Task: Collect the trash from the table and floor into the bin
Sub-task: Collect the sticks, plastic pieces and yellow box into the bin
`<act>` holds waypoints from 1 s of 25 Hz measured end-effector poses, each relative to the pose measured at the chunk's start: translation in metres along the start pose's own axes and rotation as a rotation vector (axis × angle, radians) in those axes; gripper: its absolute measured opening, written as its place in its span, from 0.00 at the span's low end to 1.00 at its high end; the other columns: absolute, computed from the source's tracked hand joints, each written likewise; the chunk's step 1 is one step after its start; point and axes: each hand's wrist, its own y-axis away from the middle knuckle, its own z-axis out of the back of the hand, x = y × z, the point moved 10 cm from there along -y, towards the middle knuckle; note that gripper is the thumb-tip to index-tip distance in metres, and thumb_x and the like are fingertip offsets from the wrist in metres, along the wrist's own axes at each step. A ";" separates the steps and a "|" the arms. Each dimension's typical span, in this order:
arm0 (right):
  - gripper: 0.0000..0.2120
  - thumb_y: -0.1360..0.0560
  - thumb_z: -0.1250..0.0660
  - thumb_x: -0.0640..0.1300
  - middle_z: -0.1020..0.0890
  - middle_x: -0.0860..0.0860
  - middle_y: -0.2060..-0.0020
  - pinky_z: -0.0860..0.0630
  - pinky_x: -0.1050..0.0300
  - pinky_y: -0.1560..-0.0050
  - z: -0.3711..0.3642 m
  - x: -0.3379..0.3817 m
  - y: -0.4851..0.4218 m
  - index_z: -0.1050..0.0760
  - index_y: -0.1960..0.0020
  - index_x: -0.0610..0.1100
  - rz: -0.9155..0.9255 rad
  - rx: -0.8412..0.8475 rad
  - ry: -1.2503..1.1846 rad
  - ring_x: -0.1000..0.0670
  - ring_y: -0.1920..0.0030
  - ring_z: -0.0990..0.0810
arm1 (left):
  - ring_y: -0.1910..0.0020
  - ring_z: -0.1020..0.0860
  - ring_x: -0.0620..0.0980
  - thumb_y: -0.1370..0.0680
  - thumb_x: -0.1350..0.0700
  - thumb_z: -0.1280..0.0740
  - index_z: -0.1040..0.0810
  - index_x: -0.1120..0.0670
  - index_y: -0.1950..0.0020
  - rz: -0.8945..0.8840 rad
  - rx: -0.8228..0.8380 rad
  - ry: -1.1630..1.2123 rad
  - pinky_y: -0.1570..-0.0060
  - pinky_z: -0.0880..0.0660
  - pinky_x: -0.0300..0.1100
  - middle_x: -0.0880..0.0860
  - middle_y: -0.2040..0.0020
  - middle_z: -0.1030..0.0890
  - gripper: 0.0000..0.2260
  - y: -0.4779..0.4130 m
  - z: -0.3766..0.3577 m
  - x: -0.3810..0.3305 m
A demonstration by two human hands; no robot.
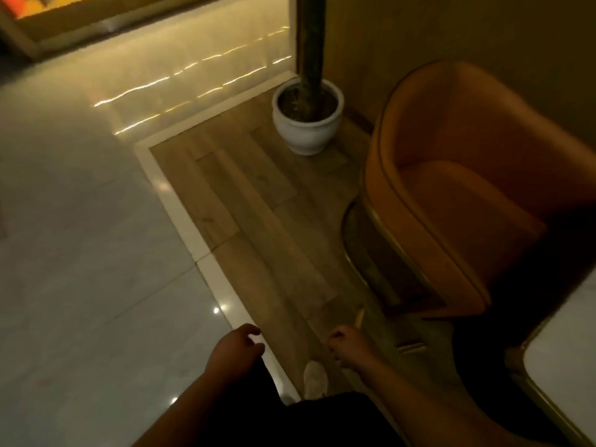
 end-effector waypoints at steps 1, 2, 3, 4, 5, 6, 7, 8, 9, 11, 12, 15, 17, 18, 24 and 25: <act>0.04 0.26 0.34 0.41 0.22 0.44 0.54 0.25 0.50 0.48 0.009 -0.002 -0.001 0.25 0.52 0.45 -0.016 -0.023 -0.043 0.45 0.50 0.22 | 0.62 0.23 0.38 0.25 0.51 0.32 0.24 0.47 0.38 -0.041 0.037 -0.062 0.59 0.31 0.32 0.42 0.60 0.19 0.15 -0.019 0.003 -0.025; 0.02 0.26 0.33 0.41 0.22 0.45 0.55 0.26 0.51 0.50 0.018 -0.006 -0.002 0.26 0.54 0.45 -0.040 -0.051 -0.087 0.45 0.52 0.23 | 0.60 0.23 0.40 0.25 0.51 0.33 0.25 0.46 0.38 -0.081 0.073 -0.112 0.56 0.31 0.34 0.43 0.58 0.20 0.16 -0.035 0.005 -0.049; 0.04 0.25 0.33 0.40 0.22 0.46 0.56 0.26 0.52 0.51 0.027 -0.011 -0.002 0.27 0.57 0.47 -0.069 -0.087 -0.137 0.46 0.53 0.23 | 0.57 0.23 0.42 0.25 0.51 0.33 0.25 0.46 0.38 -0.121 0.108 -0.147 0.54 0.31 0.35 0.44 0.55 0.19 0.16 -0.050 0.006 -0.071; 0.08 0.25 0.34 0.39 0.23 0.46 0.56 0.27 0.54 0.52 0.033 -0.017 -0.001 0.29 0.60 0.49 -0.091 -0.128 -0.173 0.48 0.55 0.25 | 0.55 0.23 0.44 0.26 0.50 0.33 0.25 0.46 0.38 -0.153 0.139 -0.187 0.53 0.30 0.36 0.46 0.53 0.19 0.16 -0.064 0.006 -0.088; 0.12 0.25 0.35 0.38 0.25 0.46 0.57 0.29 0.57 0.53 0.039 -0.025 -0.002 0.31 0.63 0.52 -0.125 -0.175 -0.227 0.50 0.57 0.26 | 0.54 0.22 0.45 0.26 0.50 0.32 0.24 0.47 0.39 -0.194 0.174 -0.252 0.53 0.29 0.37 0.48 0.51 0.17 0.16 -0.082 0.005 -0.106; 0.15 0.25 0.35 0.37 0.25 0.47 0.59 0.30 0.61 0.57 0.042 -0.033 -0.001 0.33 0.65 0.52 -0.169 -0.213 -0.283 0.52 0.61 0.28 | 0.54 0.21 0.47 0.27 0.51 0.32 0.23 0.47 0.40 -0.239 0.206 -0.332 0.53 0.29 0.38 0.50 0.50 0.16 0.15 -0.101 0.003 -0.119; 0.17 0.25 0.35 0.37 0.26 0.48 0.62 0.31 0.63 0.62 0.043 -0.041 0.001 0.33 0.67 0.52 -0.215 -0.254 -0.355 0.54 0.65 0.29 | 0.53 0.20 0.49 0.27 0.52 0.31 0.22 0.48 0.42 -0.291 0.244 -0.412 0.53 0.29 0.39 0.51 0.50 0.15 0.14 -0.118 -0.002 -0.132; 0.17 0.25 0.34 0.36 0.26 0.50 0.66 0.31 0.65 0.66 0.043 -0.050 0.006 0.33 0.68 0.51 -0.262 -0.308 -0.441 0.56 0.68 0.30 | 0.52 0.19 0.51 0.27 0.54 0.31 0.21 0.50 0.44 -0.349 0.300 -0.496 0.54 0.29 0.39 0.53 0.49 0.15 0.12 -0.133 -0.010 -0.146; 0.15 0.26 0.34 0.37 0.26 0.50 0.68 0.31 0.65 0.67 0.041 -0.059 0.013 0.31 0.68 0.49 -0.321 -0.373 -0.529 0.56 0.68 0.29 | 0.50 0.19 0.52 0.27 0.56 0.31 0.20 0.53 0.46 -0.404 0.365 -0.581 0.54 0.28 0.39 0.56 0.47 0.16 0.10 -0.145 -0.020 -0.159; 0.07 0.29 0.33 0.41 0.22 0.48 0.65 0.27 0.58 0.62 0.024 -0.075 0.028 0.26 0.65 0.47 -0.440 -0.467 -0.729 0.49 0.64 0.22 | 0.52 0.20 0.53 0.25 0.59 0.32 0.20 0.54 0.51 -0.513 0.468 -0.750 0.57 0.28 0.40 0.59 0.47 0.17 0.04 -0.160 -0.043 -0.184; 0.05 0.30 0.33 0.43 0.20 0.46 0.62 0.26 0.54 0.58 0.009 -0.080 0.032 0.25 0.64 0.48 -0.475 -0.479 -0.822 0.46 0.60 0.20 | 0.55 0.21 0.52 0.25 0.58 0.32 0.20 0.52 0.56 -0.570 0.496 -0.812 0.61 0.28 0.41 0.57 0.50 0.17 0.02 -0.162 -0.053 -0.195; 0.03 0.30 0.30 0.45 0.17 0.44 0.55 0.23 0.49 0.51 -0.042 -0.099 0.041 0.23 0.62 0.50 -0.547 -0.522 -0.968 0.43 0.53 0.18 | 0.64 0.26 0.44 0.27 0.56 0.30 0.24 0.50 0.61 -0.615 0.514 -0.857 0.71 0.33 0.33 0.49 0.59 0.22 0.05 -0.160 -0.080 -0.219; 0.04 0.31 0.28 0.49 0.16 0.47 0.55 0.22 0.53 0.54 -0.068 -0.120 0.036 0.22 0.59 0.51 -0.581 -0.532 -1.042 0.45 0.53 0.16 | 0.63 0.26 0.42 0.25 0.54 0.32 0.22 0.50 0.51 -0.643 0.537 -0.950 0.71 0.34 0.30 0.48 0.54 0.22 0.05 -0.158 -0.113 -0.217; 0.06 0.31 0.27 0.50 0.16 0.48 0.57 0.22 0.55 0.57 -0.074 -0.137 0.029 0.22 0.57 0.50 -0.590 -0.533 -1.087 0.47 0.56 0.16 | 0.60 0.25 0.43 0.25 0.53 0.33 0.22 0.49 0.47 -0.672 0.563 -1.003 0.68 0.32 0.31 0.48 0.51 0.21 0.08 -0.158 -0.137 -0.214; 0.08 0.25 0.31 0.49 0.17 0.47 0.50 0.20 0.55 0.54 -0.079 -0.248 -0.061 0.23 0.47 0.49 -0.605 -0.599 -1.220 0.46 0.50 0.17 | 0.47 0.21 0.48 0.26 0.53 0.33 0.24 0.48 0.37 -0.828 0.664 -1.221 0.53 0.26 0.38 0.51 0.41 0.19 0.17 -0.216 -0.295 -0.183; 0.09 0.25 0.32 0.49 0.18 0.47 0.50 0.21 0.54 0.52 -0.081 -0.267 -0.082 0.23 0.46 0.49 -0.609 -0.632 -1.235 0.45 0.50 0.17 | 0.45 0.21 0.50 0.26 0.53 0.33 0.25 0.48 0.36 -0.871 0.667 -1.274 0.49 0.26 0.40 0.51 0.40 0.19 0.18 -0.233 -0.323 -0.176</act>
